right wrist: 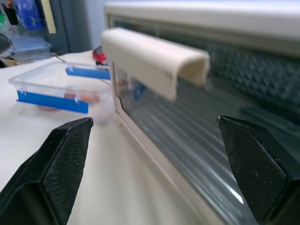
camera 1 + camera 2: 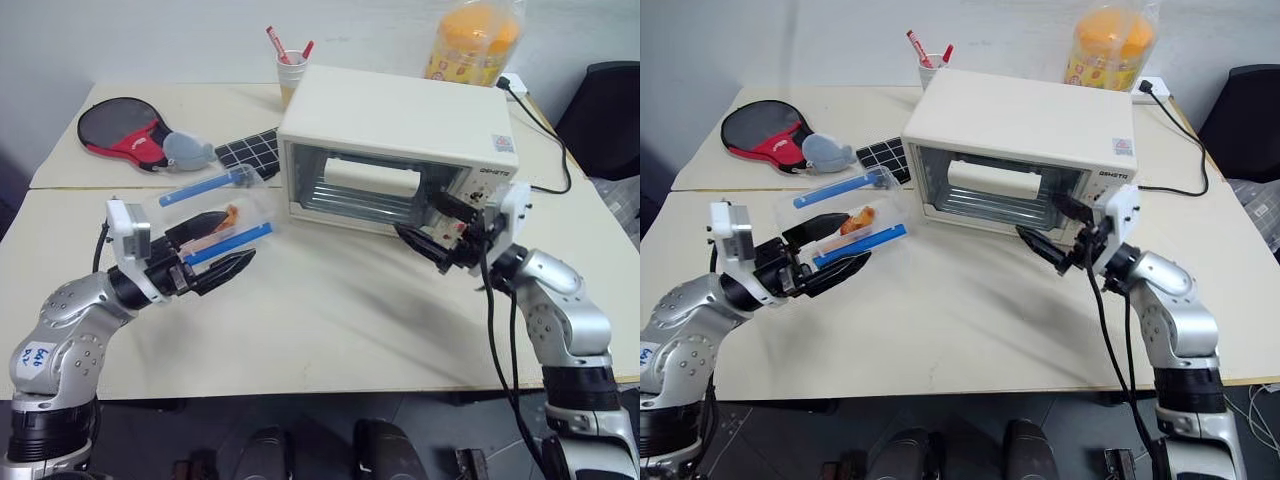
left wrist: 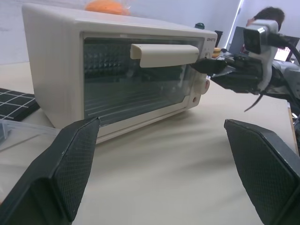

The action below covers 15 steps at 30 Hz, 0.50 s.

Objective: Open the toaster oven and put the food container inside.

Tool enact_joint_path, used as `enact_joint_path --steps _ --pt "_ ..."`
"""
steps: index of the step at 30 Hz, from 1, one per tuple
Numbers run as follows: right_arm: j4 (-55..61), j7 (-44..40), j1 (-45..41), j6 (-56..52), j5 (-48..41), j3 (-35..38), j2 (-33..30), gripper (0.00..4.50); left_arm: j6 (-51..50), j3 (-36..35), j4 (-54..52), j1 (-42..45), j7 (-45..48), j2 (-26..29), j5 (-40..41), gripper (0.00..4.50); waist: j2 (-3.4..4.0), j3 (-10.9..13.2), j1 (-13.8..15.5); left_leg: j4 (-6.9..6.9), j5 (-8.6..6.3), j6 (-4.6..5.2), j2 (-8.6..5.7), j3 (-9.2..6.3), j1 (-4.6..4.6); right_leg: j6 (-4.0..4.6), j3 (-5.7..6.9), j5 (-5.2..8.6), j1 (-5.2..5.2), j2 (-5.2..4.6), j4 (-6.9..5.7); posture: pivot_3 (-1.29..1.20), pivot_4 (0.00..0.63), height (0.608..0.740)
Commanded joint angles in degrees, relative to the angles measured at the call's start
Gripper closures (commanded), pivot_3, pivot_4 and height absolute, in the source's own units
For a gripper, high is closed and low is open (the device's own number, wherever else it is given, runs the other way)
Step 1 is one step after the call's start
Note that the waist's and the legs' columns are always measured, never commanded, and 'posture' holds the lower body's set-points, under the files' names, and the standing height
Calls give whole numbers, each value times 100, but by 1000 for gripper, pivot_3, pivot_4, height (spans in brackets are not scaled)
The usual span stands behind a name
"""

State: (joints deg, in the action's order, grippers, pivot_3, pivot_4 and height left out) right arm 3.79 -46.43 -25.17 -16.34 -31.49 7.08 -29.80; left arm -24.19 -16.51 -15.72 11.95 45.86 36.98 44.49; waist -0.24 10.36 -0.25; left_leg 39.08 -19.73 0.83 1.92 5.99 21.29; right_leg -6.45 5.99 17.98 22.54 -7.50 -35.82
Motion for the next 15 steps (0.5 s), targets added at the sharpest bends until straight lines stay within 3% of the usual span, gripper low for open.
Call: enact_joint_path --steps 1,8,11,15 --pt "-16 121 -202 -15 28 35 90 65 176 -2 -17 15 2 -69 -158 0 -1 1 2 0 0 0 0 0 1 0 0 0 0 0 0 0 150 740" --pt "502 -254 -132 -59 -216 -72 144 65 218 -19 -34 -84 -77 -188 -313 0 -1 1 2 2 2 3 -1 0 2 -3 -1 -1 0 -3 -1 0 150 740" --pt "959 -794 374 17 -84 -305 -172 65 228 -81 186 12 -74 -176 -370 0 -1 1 10 -2 1 2 0 -1 3 -3 1 -1 2 -2 1 0 150 740" --pt "1228 -900 801 -67 -119 -285 -308 65 214 -70 389 135 48 -94 -425 0 -3 2 6 2 2 4 -3 0 3 -5 0 -3 0 -3 0 0 150 740"
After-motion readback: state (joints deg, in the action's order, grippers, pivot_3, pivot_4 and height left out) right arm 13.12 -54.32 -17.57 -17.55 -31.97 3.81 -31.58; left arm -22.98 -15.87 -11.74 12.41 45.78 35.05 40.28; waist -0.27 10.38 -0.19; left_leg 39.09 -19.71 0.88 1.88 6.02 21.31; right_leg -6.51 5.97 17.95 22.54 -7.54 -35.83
